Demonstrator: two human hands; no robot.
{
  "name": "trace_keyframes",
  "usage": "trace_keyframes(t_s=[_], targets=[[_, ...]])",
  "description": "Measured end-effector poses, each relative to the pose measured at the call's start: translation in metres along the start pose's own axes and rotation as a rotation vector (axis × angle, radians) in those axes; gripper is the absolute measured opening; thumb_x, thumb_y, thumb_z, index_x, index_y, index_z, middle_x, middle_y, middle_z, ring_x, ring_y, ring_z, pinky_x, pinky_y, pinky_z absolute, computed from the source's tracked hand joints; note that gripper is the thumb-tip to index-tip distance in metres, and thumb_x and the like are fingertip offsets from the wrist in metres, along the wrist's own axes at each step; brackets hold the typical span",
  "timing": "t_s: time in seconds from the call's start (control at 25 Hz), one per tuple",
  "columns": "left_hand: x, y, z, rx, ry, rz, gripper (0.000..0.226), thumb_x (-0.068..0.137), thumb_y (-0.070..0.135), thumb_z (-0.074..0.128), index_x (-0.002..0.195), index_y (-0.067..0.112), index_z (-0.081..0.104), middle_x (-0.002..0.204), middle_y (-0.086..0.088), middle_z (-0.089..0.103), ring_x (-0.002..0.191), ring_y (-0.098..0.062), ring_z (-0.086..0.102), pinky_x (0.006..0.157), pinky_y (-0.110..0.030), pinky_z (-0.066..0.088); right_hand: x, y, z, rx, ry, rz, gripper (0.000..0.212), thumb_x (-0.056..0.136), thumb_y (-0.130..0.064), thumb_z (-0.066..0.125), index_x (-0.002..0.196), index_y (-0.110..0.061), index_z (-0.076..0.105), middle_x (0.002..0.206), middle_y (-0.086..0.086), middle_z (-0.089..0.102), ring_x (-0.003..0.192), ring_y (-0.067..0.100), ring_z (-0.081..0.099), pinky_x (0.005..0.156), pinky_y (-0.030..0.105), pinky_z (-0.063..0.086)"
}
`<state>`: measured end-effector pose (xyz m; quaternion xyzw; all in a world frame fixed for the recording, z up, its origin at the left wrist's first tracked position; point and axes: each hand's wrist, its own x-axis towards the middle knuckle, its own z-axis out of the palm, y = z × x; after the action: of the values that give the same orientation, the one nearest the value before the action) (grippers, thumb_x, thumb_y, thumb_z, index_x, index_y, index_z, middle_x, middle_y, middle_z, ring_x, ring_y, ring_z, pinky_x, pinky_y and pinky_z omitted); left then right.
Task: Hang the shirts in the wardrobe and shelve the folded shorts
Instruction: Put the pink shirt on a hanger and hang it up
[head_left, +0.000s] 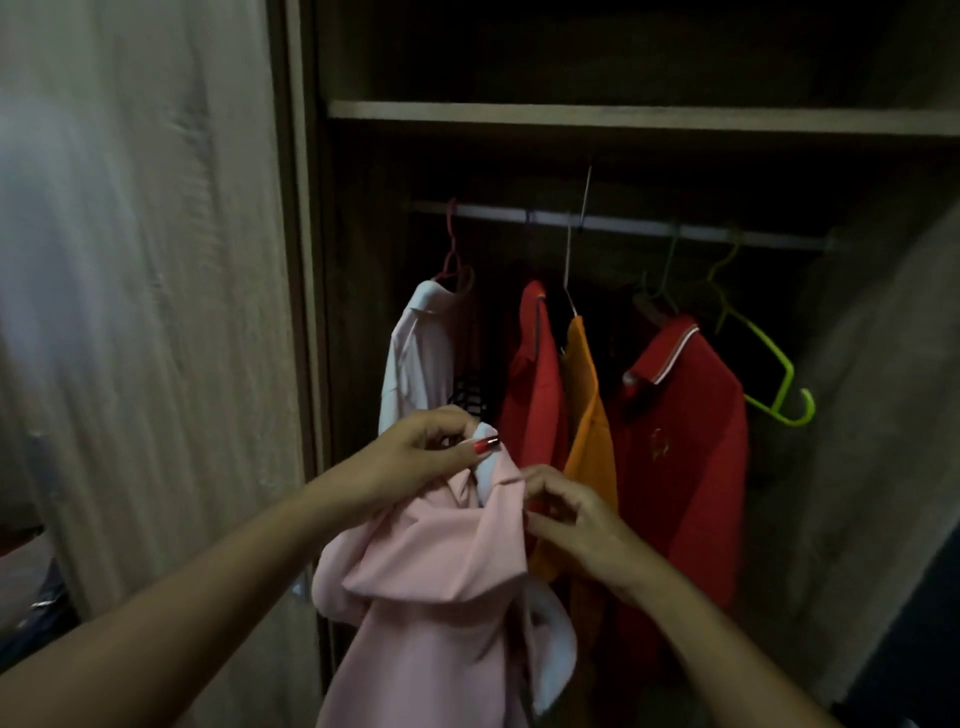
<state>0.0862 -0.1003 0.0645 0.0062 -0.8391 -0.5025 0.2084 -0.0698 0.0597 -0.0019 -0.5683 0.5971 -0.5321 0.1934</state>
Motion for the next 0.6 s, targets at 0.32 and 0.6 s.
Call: trace_keyframes(t_s=[0.32,0.6], targets=[[0.003,0.001,-0.018,-0.084,-0.014,-0.011,0.026,0.092,0.025,0.058,0.09,0.002,0.068,0.087,-0.009,0.068,0.078,-0.015,0.063,0.074,-0.026,0.052,0.021,0.003,0.02,0.004,-0.019,0.047,0.026,0.081,-0.005,0.055,0.103,-0.02,0.058,0.09,-0.012,0.063,0.082,0.003,0.055,0.078,0.016,0.045],[-0.009,-0.018,-0.032,-0.052,0.062,-0.026,0.023,0.082,0.024,0.072,0.101,0.012,0.068,0.101,-0.012,0.069,0.088,-0.023,0.066,0.081,-0.036,0.053,0.045,-0.004,0.007,0.01,0.38,0.041,0.018,0.095,0.0,0.044,0.092,-0.017,0.05,0.071,0.013,0.062,0.049,0.014,0.063,0.044,0.023,0.05]])
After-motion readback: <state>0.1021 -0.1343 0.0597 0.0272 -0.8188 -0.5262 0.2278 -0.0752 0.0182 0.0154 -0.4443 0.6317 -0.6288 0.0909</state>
